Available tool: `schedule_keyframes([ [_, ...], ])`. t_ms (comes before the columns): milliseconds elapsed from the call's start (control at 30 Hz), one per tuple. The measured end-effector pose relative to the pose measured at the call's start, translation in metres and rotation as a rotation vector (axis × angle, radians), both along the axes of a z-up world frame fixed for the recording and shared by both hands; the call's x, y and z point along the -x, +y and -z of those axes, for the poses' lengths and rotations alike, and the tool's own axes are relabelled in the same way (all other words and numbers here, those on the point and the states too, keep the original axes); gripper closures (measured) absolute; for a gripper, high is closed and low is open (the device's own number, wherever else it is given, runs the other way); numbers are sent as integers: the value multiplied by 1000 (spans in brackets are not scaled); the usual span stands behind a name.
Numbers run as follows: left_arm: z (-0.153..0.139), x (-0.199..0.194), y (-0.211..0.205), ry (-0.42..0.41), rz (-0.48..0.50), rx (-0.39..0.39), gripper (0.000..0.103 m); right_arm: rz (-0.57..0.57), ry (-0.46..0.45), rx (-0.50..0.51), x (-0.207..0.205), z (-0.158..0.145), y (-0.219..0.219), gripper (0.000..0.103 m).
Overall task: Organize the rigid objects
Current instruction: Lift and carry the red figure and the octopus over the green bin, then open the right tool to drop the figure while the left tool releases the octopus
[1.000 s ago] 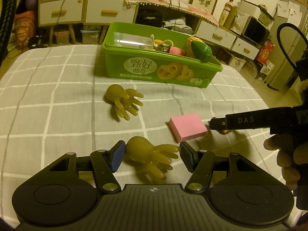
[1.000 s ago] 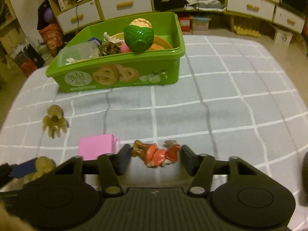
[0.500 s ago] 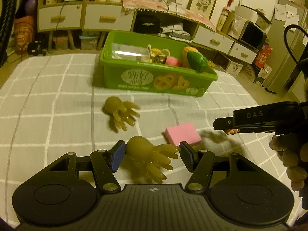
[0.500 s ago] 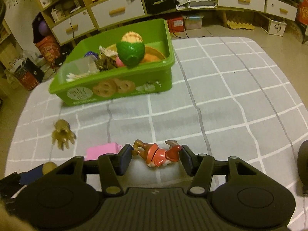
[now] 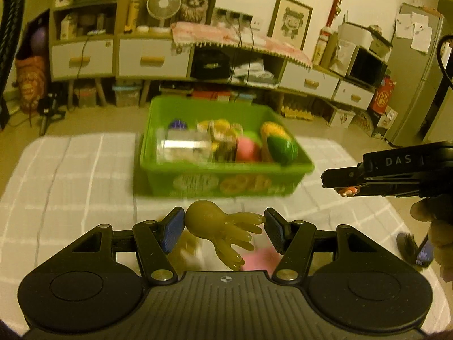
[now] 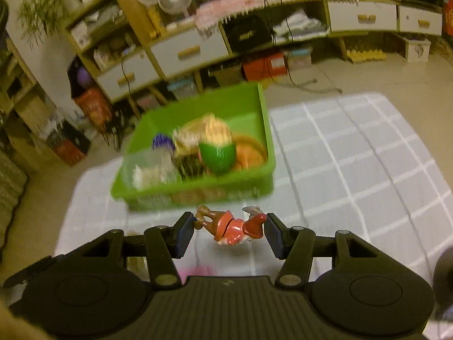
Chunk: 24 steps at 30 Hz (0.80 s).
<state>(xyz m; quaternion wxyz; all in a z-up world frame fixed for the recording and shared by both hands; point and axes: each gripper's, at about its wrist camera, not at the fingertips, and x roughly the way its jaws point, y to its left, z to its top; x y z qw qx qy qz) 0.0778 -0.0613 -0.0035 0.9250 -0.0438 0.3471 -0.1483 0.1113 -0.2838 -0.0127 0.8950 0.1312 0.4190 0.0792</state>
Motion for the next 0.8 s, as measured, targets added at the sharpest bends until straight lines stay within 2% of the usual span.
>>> schedule_keyframes([
  [167, -14, -32, -6, -51, -2, -8, 37, -1, -40, -41, -25, -14, -6, 60],
  [433, -9, -92, -14, -81, -6, -44, 37, -4, -79, -56, -79, -20, 0, 60],
  [600, -2, -129, -19, -73, -22, -56, 37, 11, -64, -78, -116, -11, -4, 60],
  [800, 16, -150, -30, -74, -9, -92, 37, 23, -27, -134, -147, 12, -9, 60],
])
